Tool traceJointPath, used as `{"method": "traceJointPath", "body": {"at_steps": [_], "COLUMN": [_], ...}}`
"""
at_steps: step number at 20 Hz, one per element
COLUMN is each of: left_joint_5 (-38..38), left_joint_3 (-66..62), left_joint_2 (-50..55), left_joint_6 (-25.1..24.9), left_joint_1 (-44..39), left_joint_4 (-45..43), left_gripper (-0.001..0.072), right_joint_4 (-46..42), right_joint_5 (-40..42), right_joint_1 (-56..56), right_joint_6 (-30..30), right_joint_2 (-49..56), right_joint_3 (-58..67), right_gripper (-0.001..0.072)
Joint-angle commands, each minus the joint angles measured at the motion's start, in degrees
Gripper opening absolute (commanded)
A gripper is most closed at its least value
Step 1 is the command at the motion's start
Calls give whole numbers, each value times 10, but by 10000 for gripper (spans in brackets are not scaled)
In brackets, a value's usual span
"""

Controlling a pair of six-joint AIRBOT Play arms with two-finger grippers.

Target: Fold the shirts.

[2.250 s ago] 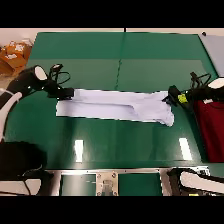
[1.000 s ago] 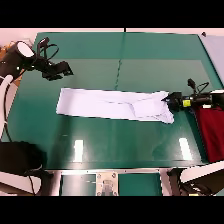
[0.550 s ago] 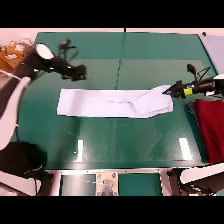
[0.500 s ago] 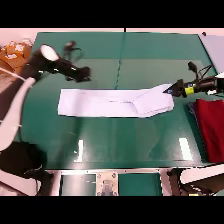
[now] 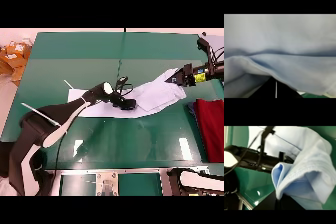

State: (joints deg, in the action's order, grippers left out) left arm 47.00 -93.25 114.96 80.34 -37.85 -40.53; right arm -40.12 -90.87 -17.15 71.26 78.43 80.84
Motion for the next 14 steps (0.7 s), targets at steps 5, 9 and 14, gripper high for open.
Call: {"method": "traceJointPath", "body": {"at_steps": [5,9,14], "left_joint_5": [270,448,486], "left_joint_3": [-148,-299,-268], "left_joint_2": [17,10,-85], "left_joint_6": [-27,37,67], "left_joint_1": [92,201,305], "left_joint_4": [13,-176,-455], "left_gripper": [30,30,30], "right_joint_4": [-4,7,9], "right_joint_5": [0,33,247], "right_joint_1": [31,107,308], "right_joint_6": [38,87,151], "right_joint_2": [-12,-12,13], "right_joint_3": [16,16,16], "right_gripper": [16,16,17]}}
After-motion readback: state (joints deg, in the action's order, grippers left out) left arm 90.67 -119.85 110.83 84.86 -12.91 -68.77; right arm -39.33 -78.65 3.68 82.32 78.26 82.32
